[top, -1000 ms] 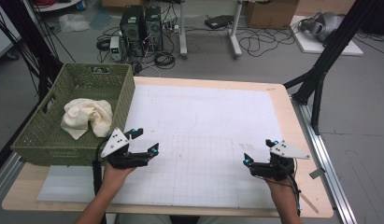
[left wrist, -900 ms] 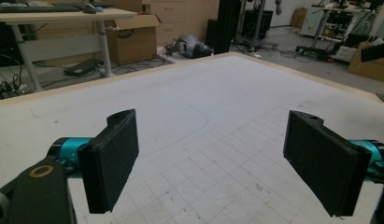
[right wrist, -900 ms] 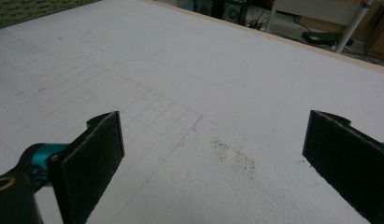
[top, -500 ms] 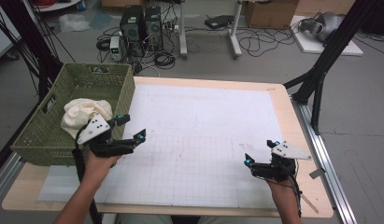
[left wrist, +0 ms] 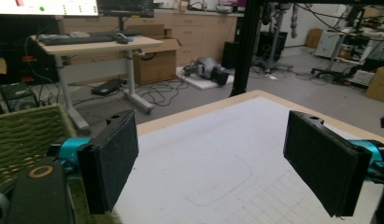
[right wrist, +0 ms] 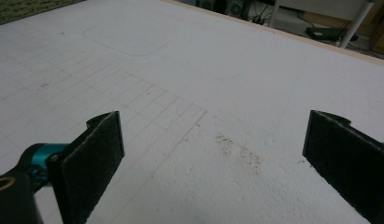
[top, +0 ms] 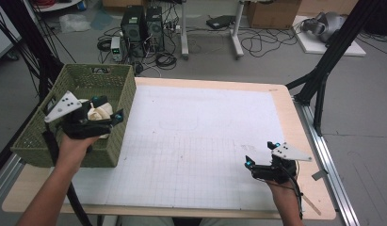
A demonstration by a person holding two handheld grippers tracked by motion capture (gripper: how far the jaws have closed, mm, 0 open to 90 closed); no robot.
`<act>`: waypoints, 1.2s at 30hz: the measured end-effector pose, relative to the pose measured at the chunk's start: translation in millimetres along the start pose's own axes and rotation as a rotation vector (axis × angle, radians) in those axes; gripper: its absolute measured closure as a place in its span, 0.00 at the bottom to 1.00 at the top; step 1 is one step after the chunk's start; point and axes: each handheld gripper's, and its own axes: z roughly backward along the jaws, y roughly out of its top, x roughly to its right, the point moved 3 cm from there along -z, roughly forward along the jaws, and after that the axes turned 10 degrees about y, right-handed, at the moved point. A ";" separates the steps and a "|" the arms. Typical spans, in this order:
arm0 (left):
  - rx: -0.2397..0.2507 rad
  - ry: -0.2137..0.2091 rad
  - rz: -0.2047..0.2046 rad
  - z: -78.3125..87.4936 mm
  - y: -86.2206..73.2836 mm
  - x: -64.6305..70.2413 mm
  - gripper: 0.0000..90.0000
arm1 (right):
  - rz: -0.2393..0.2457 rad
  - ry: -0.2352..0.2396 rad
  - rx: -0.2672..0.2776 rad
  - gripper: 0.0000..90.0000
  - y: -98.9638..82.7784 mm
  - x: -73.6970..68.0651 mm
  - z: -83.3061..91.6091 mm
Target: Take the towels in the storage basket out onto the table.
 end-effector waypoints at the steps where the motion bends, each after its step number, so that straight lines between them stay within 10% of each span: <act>1: -0.001 0.019 0.009 0.2 4.5 -10.8 0.20 | 0.002 0.000 -0.002 0.05 -0.2 0.3 0.0; 12: -0.070 0.129 0.047 -6.0 6.6 -65.5 0.22 | 0.001 0.004 -0.005 0.05 -0.6 0.4 -2.0; 25: -0.329 0.316 0.148 -40.5 -36.3 -129.3 0.20 | 0.005 0.012 -0.014 0.05 -0.4 -1.4 -5.2; 36: -0.553 0.437 0.109 -60.6 -72.1 -147.5 0.21 | 0.002 0.009 -0.017 0.05 -1.1 0.6 -5.1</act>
